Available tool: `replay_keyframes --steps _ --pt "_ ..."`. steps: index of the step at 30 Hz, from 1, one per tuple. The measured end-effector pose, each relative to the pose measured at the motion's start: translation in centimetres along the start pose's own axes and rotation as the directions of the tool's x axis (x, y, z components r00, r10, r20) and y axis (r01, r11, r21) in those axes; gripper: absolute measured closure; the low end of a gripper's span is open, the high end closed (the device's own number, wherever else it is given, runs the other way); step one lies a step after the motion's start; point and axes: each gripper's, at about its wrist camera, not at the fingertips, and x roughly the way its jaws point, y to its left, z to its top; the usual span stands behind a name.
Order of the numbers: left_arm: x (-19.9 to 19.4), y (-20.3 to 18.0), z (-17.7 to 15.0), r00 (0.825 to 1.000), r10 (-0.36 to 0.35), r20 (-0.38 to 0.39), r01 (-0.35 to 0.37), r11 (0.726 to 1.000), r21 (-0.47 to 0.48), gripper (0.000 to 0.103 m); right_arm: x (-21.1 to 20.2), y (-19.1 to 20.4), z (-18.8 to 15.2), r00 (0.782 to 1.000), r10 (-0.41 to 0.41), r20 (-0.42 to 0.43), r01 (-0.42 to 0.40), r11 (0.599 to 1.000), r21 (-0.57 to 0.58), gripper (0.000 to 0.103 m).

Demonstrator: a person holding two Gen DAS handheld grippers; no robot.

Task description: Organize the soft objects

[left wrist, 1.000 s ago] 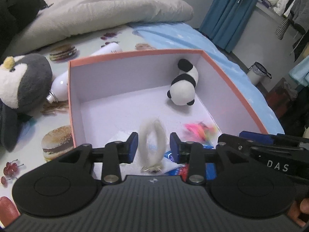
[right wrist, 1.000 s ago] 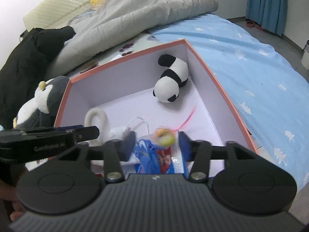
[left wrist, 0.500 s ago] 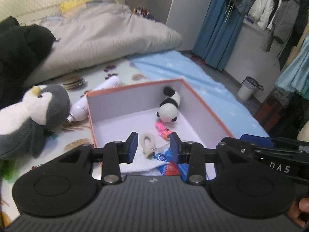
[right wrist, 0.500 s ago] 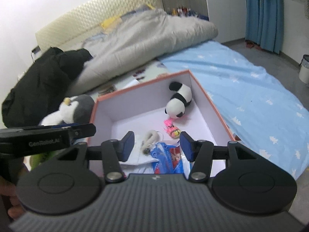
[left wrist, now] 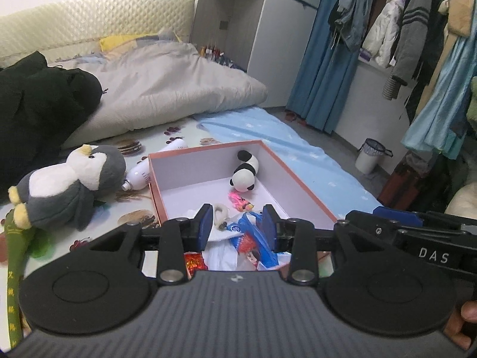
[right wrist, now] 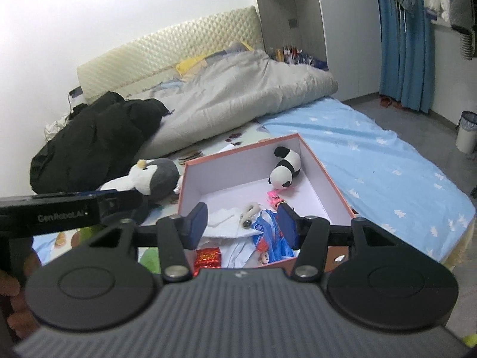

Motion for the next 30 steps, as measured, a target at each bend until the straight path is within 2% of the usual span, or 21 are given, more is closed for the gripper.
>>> replay_keyframes --steps 7,16,22,30 --pt "-4.5 -0.8 -2.3 0.999 -0.001 0.032 0.000 1.000 0.024 0.061 -3.1 0.9 -2.2 1.000 -0.008 0.027 0.008 1.000 0.012 0.048" --pt "-8.1 -1.4 -5.2 0.999 0.010 0.051 -0.011 1.000 0.010 0.061 -5.2 1.8 -4.8 1.000 -0.003 0.031 0.003 1.000 0.003 0.048" --pt "-8.7 -1.0 -6.7 0.999 0.027 0.045 -0.026 1.000 -0.015 0.057 -5.6 2.2 -5.7 0.999 -0.011 0.040 0.011 1.000 -0.008 0.048" --pt "-7.4 0.4 -8.3 0.997 0.069 0.031 -0.068 0.997 -0.036 0.057 -3.9 2.1 -6.7 0.999 -0.028 0.015 0.029 0.999 -0.037 0.048"
